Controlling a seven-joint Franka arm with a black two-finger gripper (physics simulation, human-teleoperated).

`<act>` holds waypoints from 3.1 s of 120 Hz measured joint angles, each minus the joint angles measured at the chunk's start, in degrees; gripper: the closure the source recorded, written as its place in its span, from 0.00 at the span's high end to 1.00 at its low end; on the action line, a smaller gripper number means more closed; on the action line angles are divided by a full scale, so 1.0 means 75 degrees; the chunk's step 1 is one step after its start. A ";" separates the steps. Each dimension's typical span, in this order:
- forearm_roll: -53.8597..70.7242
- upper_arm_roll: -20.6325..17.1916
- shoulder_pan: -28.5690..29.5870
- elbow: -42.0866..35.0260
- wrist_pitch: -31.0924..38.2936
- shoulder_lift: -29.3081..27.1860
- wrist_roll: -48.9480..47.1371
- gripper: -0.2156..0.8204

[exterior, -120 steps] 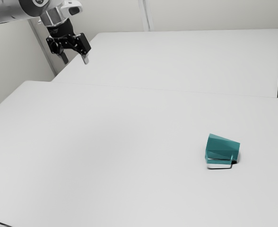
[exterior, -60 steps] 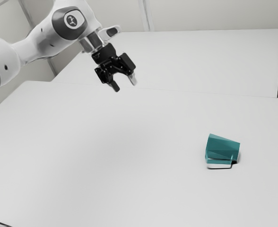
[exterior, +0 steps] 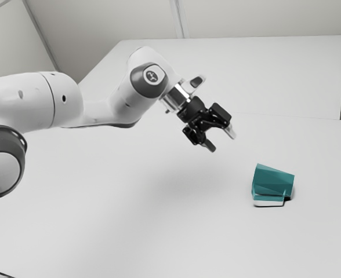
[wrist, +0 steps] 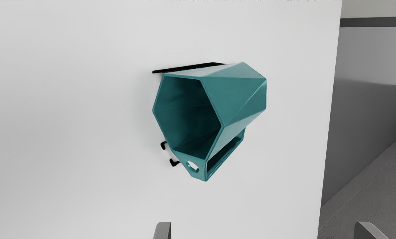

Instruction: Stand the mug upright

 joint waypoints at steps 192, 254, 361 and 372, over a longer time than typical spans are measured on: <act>-0.2621 -0.1074 -0.0452 -0.0418 0.2938 0.1173 0.1600 0.06; 0.2815 0.0794 -0.0356 -0.0300 0.0916 -0.1210 0.0890 0.04; 0.6482 0.1167 -0.0135 -0.1569 0.0380 -0.0863 -0.0331 0.04; 0.6517 0.1171 -0.0135 -0.1569 0.0419 -0.0758 -0.0404 0.04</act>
